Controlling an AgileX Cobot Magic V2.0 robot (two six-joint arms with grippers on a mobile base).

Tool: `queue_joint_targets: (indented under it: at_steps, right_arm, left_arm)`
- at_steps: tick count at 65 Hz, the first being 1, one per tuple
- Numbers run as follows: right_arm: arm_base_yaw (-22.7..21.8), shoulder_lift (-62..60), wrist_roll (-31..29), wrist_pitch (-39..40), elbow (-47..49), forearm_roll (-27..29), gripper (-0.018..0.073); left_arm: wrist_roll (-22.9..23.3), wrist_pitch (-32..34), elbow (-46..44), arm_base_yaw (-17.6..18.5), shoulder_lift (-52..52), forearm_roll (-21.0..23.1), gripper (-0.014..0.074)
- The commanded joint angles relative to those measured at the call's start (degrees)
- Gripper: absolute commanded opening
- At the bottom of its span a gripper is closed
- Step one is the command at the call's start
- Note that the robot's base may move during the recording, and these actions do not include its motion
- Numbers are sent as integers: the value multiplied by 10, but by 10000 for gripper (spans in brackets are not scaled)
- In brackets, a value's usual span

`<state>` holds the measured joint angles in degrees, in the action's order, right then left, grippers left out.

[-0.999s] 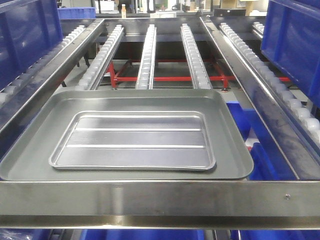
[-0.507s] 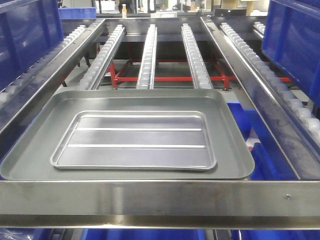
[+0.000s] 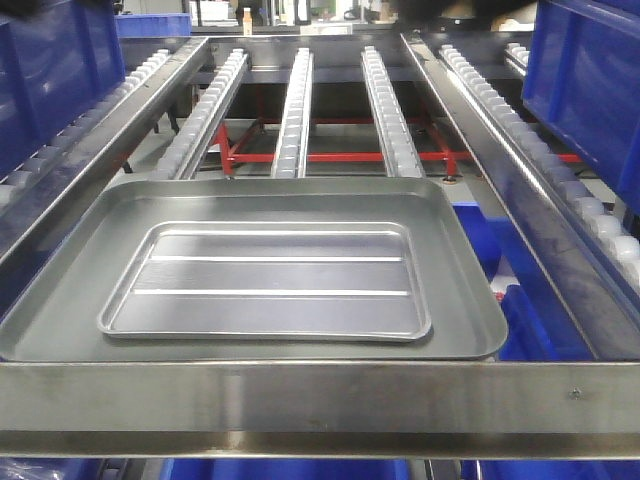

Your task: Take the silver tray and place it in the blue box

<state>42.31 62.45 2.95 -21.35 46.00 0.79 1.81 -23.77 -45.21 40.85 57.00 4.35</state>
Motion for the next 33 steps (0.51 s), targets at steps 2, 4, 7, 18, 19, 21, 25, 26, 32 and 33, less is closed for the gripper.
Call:
queue_joint_targets:
  at_steps: [2, 4, 7, 18, 19, 21, 25, 26, 32, 33]
  right_arm:
    - [-11, 51, 26, -28, 65, 2, 439]
    - [-15, 67, 38, -51, 77, 2, 439]
    - [-24, 92, 59, -75, 101, 2, 438]
    - [-70, 173, 159, -148, 164, -21, 438]
    - [-76, 181, 173, -155, 170, -27, 438]
    - [-83, 191, 189, -163, 176, -34, 438]
    - [-96, 214, 219, -170, 188, -53, 438]
    - [-98, 218, 224, -170, 190, -55, 438]
    - [-104, 242, 238, -163, 195, -60, 438]
    - [-104, 245, 238, -162, 196, -60, 438]
  left_arm:
    - [25, -25, -59, -14, 48, 12, 294]
    - [42, -44, -74, -24, 63, 10, 293]
    - [64, -76, -95, -41, 87, 10, 294]
    - [122, -116, -152, -84, 171, -7, 293]
    - [131, -119, -155, -85, 180, -12, 293]
    - [147, -124, -163, -85, 193, -25, 293]
    - [183, -148, -179, -84, 223, -55, 291]
    - [188, -153, -183, -84, 230, -61, 292]
    - [228, -190, -205, -82, 276, -97, 292]
    - [235, -195, -208, -82, 281, -97, 292]
